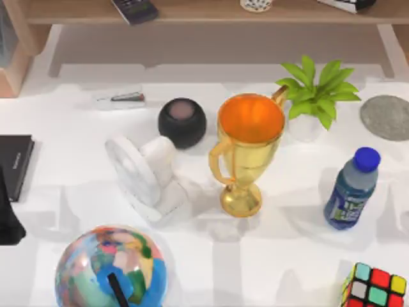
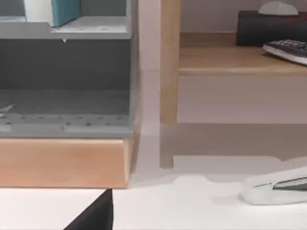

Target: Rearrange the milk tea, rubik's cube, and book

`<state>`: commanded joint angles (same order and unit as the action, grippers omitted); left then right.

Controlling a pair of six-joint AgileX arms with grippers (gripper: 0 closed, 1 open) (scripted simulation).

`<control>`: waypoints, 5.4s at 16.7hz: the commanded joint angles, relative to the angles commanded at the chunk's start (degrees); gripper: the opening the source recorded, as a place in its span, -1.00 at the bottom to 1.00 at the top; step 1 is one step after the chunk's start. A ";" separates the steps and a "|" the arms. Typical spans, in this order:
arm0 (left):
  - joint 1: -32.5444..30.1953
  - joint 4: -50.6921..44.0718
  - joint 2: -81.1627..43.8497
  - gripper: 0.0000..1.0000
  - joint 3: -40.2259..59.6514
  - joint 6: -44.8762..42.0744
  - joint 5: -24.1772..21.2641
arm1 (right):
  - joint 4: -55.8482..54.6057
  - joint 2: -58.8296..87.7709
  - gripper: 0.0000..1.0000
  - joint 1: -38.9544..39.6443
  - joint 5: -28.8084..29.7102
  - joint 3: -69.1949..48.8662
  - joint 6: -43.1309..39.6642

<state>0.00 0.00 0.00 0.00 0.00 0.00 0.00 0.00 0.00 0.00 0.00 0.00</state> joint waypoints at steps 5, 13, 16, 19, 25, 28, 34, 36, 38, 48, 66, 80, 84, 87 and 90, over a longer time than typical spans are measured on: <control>0.00 0.00 0.00 1.00 0.00 0.00 0.00 | -1.51 3.56 1.00 1.39 1.43 -3.08 0.00; 0.00 0.00 0.00 1.00 0.00 0.00 0.00 | -13.61 38.17 1.00 12.55 12.91 -27.74 0.04; 0.00 0.00 0.00 1.00 0.00 0.00 0.00 | -19.49 56.94 1.00 17.92 18.52 -39.71 0.10; 0.00 0.00 0.00 1.00 0.00 0.00 0.00 | -25.28 75.86 1.00 23.16 24.09 -51.51 0.18; 0.00 0.00 0.00 1.00 0.00 0.00 0.00 | -34.64 106.11 1.00 31.42 33.19 -70.51 0.37; 0.00 0.00 0.00 1.00 0.00 0.00 0.00 | -37.31 114.05 1.00 33.71 35.82 -75.91 0.45; 0.00 0.00 0.00 1.00 0.00 0.00 0.00 | -38.17 116.50 1.00 34.44 36.68 -77.65 0.48; 0.00 0.00 0.00 1.00 0.00 0.00 0.00 | -38.01 116.46 1.00 34.14 36.51 -77.52 0.49; 0.00 0.00 0.00 1.00 0.00 0.00 0.00 | -37.44 117.76 1.00 33.78 36.09 -79.56 0.50; 0.00 0.00 0.00 1.00 0.00 0.00 0.00 | -30.10 130.13 1.00 29.17 31.59 -99.55 0.28; 0.00 0.00 0.00 1.00 0.00 0.00 0.00 | -29.85 130.47 -0.96 29.00 31.43 -100.13 0.27; 0.00 0.00 0.00 1.00 0.00 0.00 0.00 | -31.64 125.60 -1.00 30.88 32.89 -93.48 0.37; 0.00 0.00 0.00 1.00 0.00 0.00 0.00 | -34.70 118.60 -1.00 33.41 35.44 -82.85 0.47; 0.00 0.00 0.00 1.00 0.00 0.00 0.00 | -36.09 115.56 -1.00 34.57 36.59 -78.91 0.56; 0.00 0.00 0.00 1.00 0.00 0.00 0.00 | -36.14 115.45 -1.00 34.61 36.63 -78.79 0.56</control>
<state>0.00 0.00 0.00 0.00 0.00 0.00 -36.14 115.45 34.61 36.63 -78.79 0.56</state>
